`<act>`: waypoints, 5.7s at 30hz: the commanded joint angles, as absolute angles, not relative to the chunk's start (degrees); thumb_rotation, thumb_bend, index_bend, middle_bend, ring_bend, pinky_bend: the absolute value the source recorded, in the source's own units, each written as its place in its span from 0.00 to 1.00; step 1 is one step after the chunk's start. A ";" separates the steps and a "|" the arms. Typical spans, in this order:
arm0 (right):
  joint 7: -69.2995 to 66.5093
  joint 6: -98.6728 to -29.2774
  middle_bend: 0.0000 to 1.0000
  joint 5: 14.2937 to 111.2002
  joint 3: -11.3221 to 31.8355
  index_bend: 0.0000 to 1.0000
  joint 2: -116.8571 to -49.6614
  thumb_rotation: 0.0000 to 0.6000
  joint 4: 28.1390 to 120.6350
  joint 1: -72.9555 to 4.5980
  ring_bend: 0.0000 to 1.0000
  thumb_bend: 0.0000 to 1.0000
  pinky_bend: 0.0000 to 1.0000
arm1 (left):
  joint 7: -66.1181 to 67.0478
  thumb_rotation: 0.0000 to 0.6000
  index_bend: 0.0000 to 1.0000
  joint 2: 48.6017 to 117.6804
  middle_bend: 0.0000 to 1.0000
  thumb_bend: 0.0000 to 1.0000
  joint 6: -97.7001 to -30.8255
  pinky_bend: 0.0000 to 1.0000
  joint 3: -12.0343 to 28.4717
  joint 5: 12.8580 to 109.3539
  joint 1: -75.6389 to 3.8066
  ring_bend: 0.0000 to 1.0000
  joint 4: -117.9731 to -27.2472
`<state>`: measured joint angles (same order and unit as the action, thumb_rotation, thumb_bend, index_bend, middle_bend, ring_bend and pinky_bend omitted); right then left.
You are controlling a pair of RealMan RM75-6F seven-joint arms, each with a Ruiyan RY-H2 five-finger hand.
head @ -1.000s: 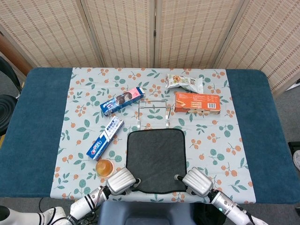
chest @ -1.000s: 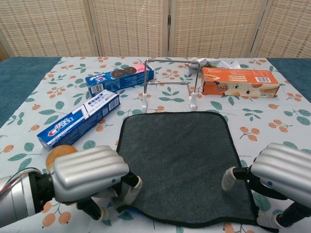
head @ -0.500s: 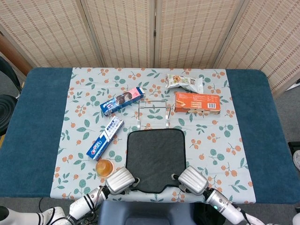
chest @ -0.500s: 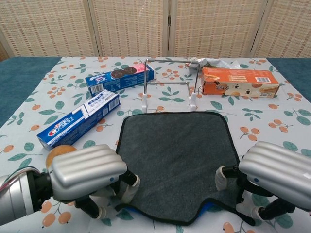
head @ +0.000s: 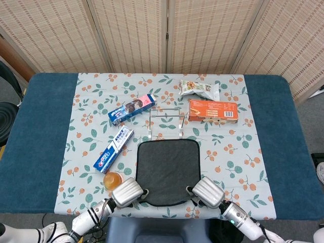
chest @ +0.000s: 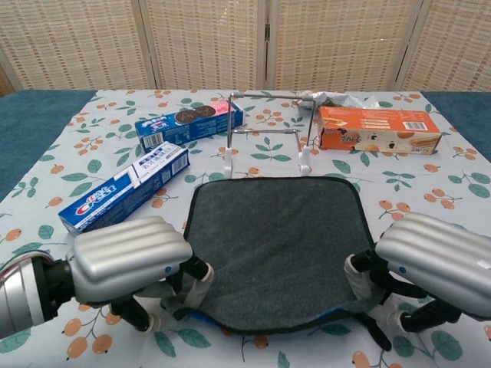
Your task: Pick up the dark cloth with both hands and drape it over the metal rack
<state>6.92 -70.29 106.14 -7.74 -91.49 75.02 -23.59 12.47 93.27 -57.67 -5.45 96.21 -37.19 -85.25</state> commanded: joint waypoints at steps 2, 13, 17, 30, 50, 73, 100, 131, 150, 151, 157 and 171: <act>6.16 -72.20 0.92 106.01 -6.76 0.68 -89.90 1.00 76.92 -23.77 0.92 0.46 1.00 | 10.84 1.00 0.59 91.05 1.00 0.38 -57.91 1.00 -4.62 96.19 -37.92 0.95 -87.84; 7.73 -75.27 0.93 104.60 -1.62 0.68 -82.65 1.00 86.73 -25.77 0.93 0.47 1.00 | 6.79 1.00 0.58 83.43 1.00 0.38 -55.86 1.00 4.71 90.36 -42.73 0.95 -98.45; 8.18 -74.59 0.93 102.97 0.96 0.68 -80.65 1.00 89.91 -27.15 0.93 0.47 1.00 | 6.63 1.00 0.58 81.72 1.00 0.38 -53.76 1.00 8.45 87.00 -45.12 0.95 -100.43; 9.18 -72.16 0.93 94.55 10.54 0.68 -76.38 1.00 95.00 -31.40 0.93 0.47 1.00 | 8.28 1.00 0.59 79.23 1.00 0.38 -49.44 1.00 20.45 71.71 -52.26 0.95 -99.78; 13.02 -64.40 0.93 81.02 18.49 0.68 -76.12 1.00 90.93 -38.52 0.93 0.47 1.00 | 12.53 1.00 0.59 79.18 1.00 0.38 -45.15 1.00 23.33 51.99 -60.62 0.95 -89.03; 13.04 -58.27 0.93 70.93 22.27 0.68 -81.55 1.00 77.96 -47.63 0.93 0.47 1.00 | 22.71 1.00 0.59 83.31 1.00 0.38 -45.28 1.00 22.28 35.81 -71.01 0.94 -72.82; 15.72 -54.38 0.93 65.15 21.61 0.68 -88.58 1.00 65.71 -54.67 0.93 0.46 1.00 | 26.04 1.00 0.59 90.00 1.00 0.38 -44.69 1.00 21.66 32.29 -74.47 0.94 -57.77; 25.90 -47.98 0.88 52.56 23.39 0.00 -94.15 1.00 55.18 -61.32 0.90 0.00 1.00 | 34.27 1.00 0.04 94.05 0.03 0.09 -41.82 0.47 22.46 24.56 -75.97 0.06 -49.64; 21.92 -54.34 0.66 59.12 18.31 0.34 -79.28 1.00 75.08 -51.77 0.69 0.26 0.95 | 30.13 1.00 0.11 84.99 0.01 0.08 -49.20 0.34 20.71 26.47 -65.56 0.05 -65.81; 21.40 -54.78 0.65 59.91 17.84 0.34 -78.08 1.00 76.58 -50.97 0.68 0.26 0.93 | 29.37 1.00 0.11 83.98 0.01 0.08 -49.98 0.33 20.27 27.56 -64.35 0.05 -67.84; 18.30 -59.13 0.61 64.90 15.02 0.34 -72.45 1.00 83.48 -45.81 0.62 0.27 0.87 | 25.98 1.00 0.12 78.56 0.01 0.08 -55.18 0.30 17.50 34.30 -57.95 0.05 -77.96; 7.12 -72.40 0.60 79.38 6.22 0.37 -62.30 1.00 92.02 -31.25 0.60 0.28 0.86 | 15.26 1.00 0.14 68.12 0.01 0.08 -64.25 0.25 10.66 51.02 -43.11 0.04 -90.01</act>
<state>8.87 -70.66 77.60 7.65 -63.58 91.33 -33.08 16.80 69.67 -62.89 11.74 49.25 -44.77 -88.58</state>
